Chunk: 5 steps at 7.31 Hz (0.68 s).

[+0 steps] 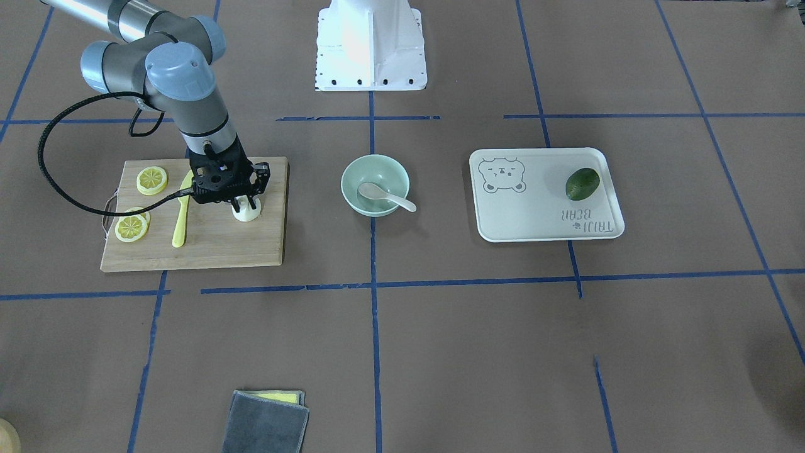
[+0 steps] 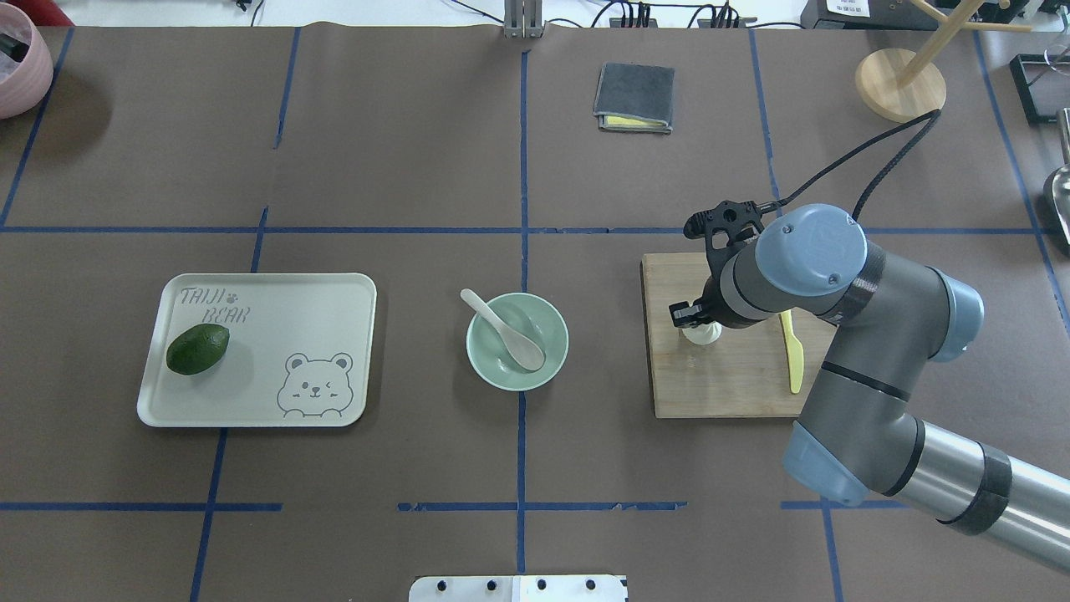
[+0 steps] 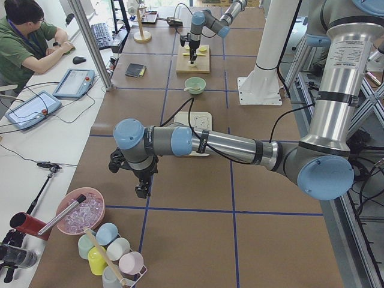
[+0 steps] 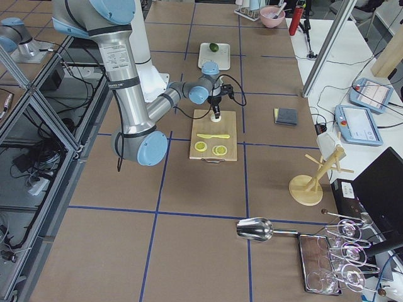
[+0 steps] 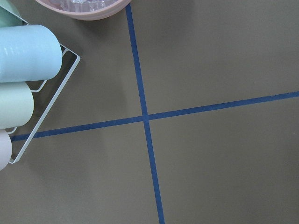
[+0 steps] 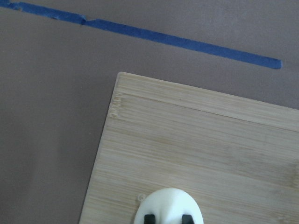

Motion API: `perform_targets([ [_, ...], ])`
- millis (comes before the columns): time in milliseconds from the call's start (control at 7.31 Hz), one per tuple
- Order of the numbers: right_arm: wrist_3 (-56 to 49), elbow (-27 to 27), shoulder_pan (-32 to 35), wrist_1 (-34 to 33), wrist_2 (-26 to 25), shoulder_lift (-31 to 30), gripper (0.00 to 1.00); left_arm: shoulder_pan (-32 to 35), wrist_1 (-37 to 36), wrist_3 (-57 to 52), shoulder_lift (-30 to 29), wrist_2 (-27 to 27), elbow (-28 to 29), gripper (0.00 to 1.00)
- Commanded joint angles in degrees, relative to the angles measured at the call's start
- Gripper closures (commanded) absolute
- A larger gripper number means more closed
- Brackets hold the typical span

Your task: Put spoon and bun in bowl

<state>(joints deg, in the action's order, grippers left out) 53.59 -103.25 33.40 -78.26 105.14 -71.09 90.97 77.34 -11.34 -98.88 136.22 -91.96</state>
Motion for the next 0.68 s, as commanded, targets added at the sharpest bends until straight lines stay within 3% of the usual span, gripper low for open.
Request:
perform_targets([
  [0, 0.28, -0.29, 0.0, -0.05, -0.02, 0.33, 1.0, 0.0, 0.0, 0.0, 0.0, 0.01, -0.06, 0.0],
  [137, 0.72, -0.46, -0.26, -0.31, -0.2, 1.38, 1.0, 0.0, -0.09, 0.0, 0.0, 0.01, -0.24, 0.0],
  [410, 5.36, 0.15, -1.05, -11.85, -0.46, 12.57, 1.0, 0.0, -0.09, 0.0, 0.0, 0.01, -0.59, 0.0],
  [547, 8.86, 1.37, -2.1, -14.26, -0.64, 17.6, 1.0, 0.0, -0.09, 0.0, -0.09, 0.01, -0.59, 0.0],
])
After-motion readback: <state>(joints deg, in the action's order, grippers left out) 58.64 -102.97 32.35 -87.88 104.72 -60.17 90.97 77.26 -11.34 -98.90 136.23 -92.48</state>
